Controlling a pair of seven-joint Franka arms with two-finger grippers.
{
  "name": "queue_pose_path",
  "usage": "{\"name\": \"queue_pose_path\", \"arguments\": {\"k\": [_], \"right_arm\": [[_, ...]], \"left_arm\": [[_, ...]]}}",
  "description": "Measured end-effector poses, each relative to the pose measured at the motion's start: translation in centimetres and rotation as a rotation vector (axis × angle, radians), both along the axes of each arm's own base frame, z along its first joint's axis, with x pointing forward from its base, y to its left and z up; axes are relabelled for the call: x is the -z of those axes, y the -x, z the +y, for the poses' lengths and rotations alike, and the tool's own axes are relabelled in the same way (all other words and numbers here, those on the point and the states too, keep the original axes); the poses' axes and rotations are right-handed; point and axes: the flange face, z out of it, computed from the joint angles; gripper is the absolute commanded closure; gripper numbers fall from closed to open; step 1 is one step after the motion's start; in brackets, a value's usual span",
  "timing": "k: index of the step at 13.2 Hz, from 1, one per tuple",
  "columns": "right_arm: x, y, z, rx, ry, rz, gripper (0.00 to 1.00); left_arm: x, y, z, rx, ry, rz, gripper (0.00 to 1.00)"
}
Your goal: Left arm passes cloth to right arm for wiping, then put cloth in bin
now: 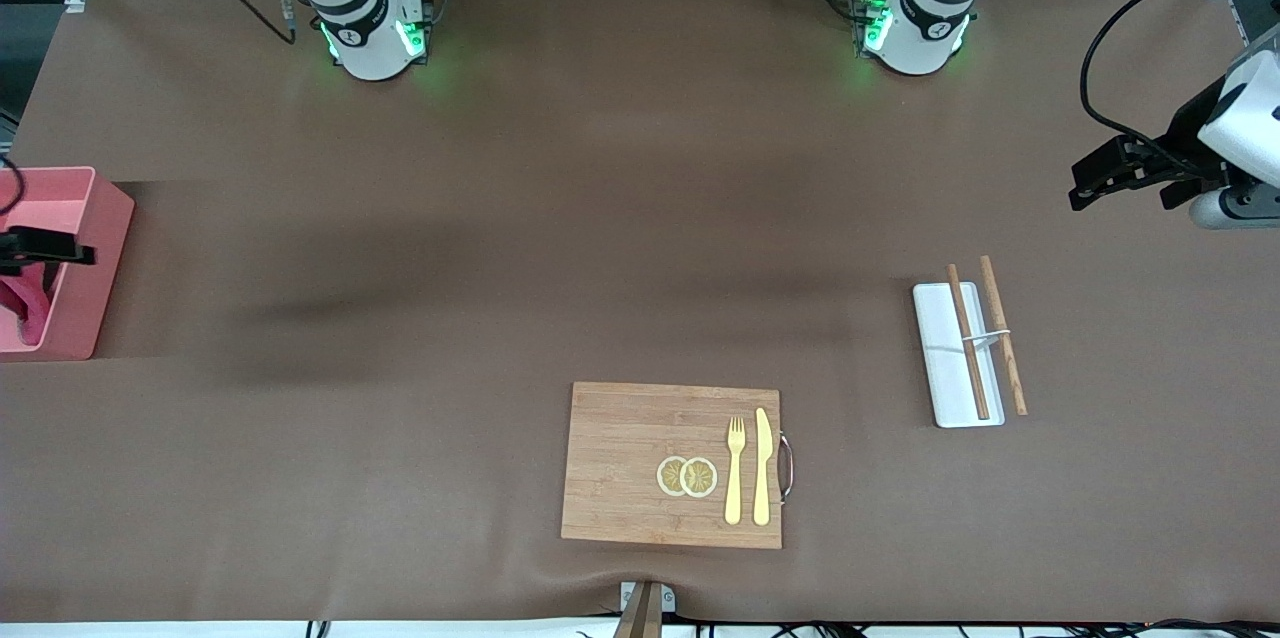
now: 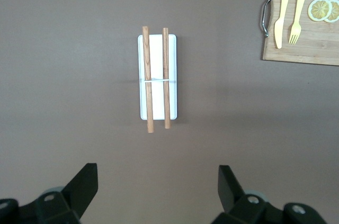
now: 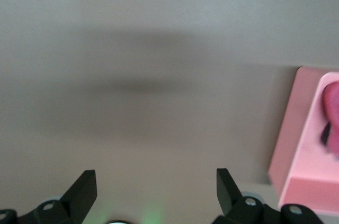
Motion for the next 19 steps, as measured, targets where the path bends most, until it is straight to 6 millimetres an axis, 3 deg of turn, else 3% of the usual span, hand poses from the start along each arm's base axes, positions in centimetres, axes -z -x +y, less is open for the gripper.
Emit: {"name": "queue_pose_path", "arguments": {"k": [2, 3, 8, 10, 17, 19], "right_arm": [[-2.0, 0.3, 5.3, 0.037, 0.029, -0.006, 0.0], [-3.0, 0.9, 6.7, 0.048, 0.022, -0.014, 0.0], [-5.7, 6.2, 7.0, 0.172, -0.013, -0.075, 0.0], [-6.3, 7.4, 7.2, 0.18, -0.015, -0.086, 0.0], [-8.9, 7.1, 13.1, 0.18, 0.001, -0.179, 0.0], [-9.7, 7.1, 13.4, 0.176, 0.002, -0.196, 0.0]], "left_arm": [[-0.1, 0.0, 0.1, -0.001, 0.0, -0.002, 0.0], [-0.1, 0.0, 0.1, -0.003, 0.0, -0.001, 0.0], [-0.6, 0.5, 0.6, -0.024, -0.001, 0.005, 0.0], [-1.3, 1.0, 1.1, -0.035, 0.0, -0.002, 0.0], [-2.7, 1.6, 1.4, -0.039, 0.001, -0.015, 0.0], [-2.9, 1.6, 1.2, -0.035, 0.001, -0.016, 0.0]]}}
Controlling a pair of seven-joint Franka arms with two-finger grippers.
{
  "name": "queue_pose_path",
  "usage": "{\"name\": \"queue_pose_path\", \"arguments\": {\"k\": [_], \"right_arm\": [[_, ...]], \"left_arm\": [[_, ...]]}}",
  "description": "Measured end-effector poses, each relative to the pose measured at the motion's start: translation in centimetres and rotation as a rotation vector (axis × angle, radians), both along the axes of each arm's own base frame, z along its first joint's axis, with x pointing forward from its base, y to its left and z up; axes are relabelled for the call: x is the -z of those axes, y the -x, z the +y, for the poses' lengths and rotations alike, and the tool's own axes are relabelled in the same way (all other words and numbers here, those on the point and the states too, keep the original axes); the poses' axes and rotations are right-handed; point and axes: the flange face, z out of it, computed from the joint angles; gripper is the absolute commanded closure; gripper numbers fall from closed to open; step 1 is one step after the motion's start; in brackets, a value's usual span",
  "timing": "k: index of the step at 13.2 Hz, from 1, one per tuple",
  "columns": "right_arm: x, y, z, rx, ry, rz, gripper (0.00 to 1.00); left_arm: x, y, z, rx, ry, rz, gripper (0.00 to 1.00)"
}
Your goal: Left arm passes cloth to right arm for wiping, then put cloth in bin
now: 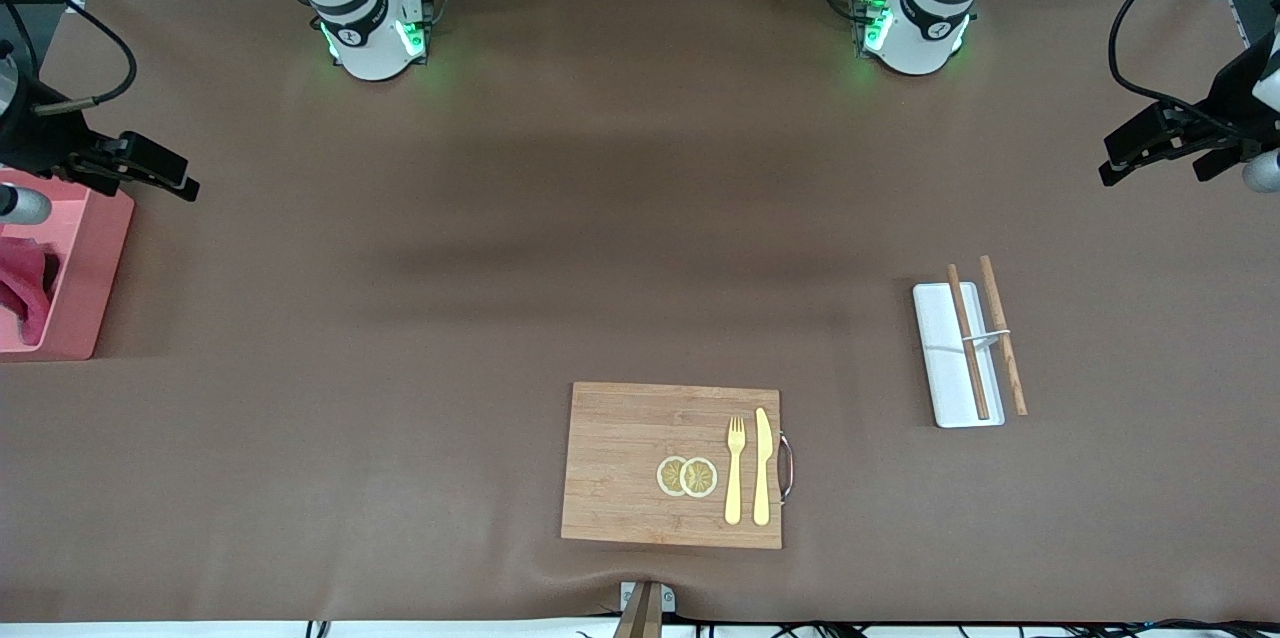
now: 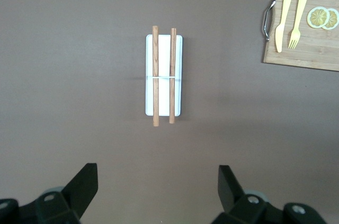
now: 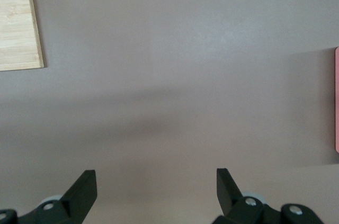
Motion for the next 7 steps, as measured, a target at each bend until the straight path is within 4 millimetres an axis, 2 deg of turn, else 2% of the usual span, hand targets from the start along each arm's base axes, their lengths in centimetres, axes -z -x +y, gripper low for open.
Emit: {"name": "queue_pose_path", "arguments": {"k": [7], "right_arm": [[0.05, 0.01, -0.59, 0.006, 0.022, 0.003, 0.0]], "left_arm": [[-0.4, 0.35, -0.07, 0.002, -0.001, 0.017, 0.0]]}}
